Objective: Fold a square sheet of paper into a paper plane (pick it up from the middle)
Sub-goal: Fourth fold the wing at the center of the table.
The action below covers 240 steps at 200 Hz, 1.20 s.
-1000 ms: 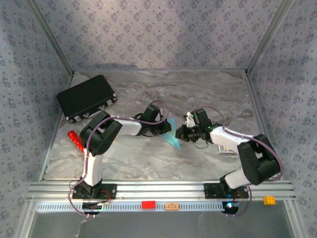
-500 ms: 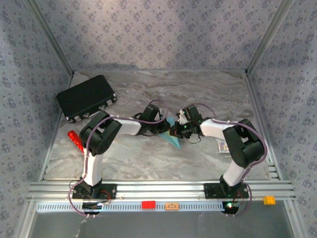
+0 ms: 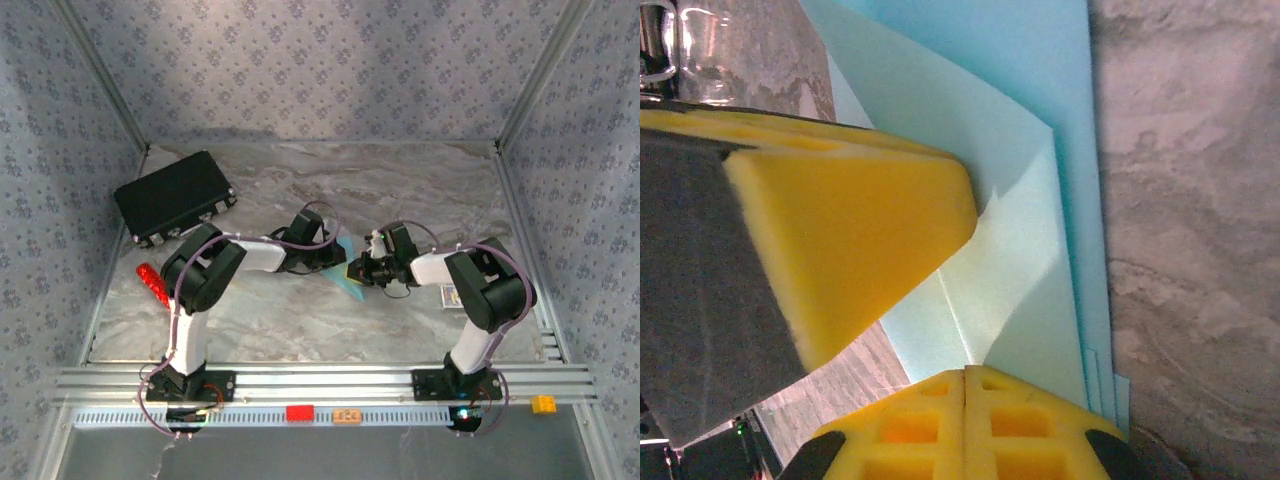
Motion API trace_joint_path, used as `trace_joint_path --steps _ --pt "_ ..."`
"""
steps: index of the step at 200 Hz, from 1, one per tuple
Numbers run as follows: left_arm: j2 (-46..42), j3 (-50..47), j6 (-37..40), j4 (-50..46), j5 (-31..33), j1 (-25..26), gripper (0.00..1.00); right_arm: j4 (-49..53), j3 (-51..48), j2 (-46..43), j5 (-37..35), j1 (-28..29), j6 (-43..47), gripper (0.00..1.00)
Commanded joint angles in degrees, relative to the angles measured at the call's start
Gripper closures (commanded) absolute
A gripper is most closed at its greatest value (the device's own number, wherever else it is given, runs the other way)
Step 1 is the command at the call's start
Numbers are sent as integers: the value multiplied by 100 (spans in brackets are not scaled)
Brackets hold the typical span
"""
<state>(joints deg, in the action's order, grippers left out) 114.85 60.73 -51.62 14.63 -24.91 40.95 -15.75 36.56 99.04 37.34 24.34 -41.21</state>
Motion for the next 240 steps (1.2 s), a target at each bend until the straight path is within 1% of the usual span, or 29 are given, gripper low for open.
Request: trace_joint_path --steps 1,17,40,66,77,104,134,171,240 --pt "-243 182 226 -386 66 -23 87 529 -312 182 -222 -60 -100 100" --pt "-384 207 222 -427 65 10 87 544 -294 168 -234 -65 -114 100" --pt "-464 143 142 -515 82 97 91 596 -263 160 -270 -70 -105 100" --pt "-256 57 -64 -304 -63 202 93 599 -263 162 -279 -70 -108 100" --pt "-115 119 -99 -372 -74 214 93 599 -263 156 -281 -83 -115 100" --pt "99 173 -120 -767 209 177 95 621 -298 125 -287 -83 -112 100" --pt "202 106 -115 -635 217 -23 95 704 -332 113 -346 -83 -47 100" --pt "305 252 5 -603 162 -235 95 748 -396 67 -403 -79 -1 100" --pt "501 771 252 -1167 195 -616 95 861 -465 -4 -421 -82 85 100"
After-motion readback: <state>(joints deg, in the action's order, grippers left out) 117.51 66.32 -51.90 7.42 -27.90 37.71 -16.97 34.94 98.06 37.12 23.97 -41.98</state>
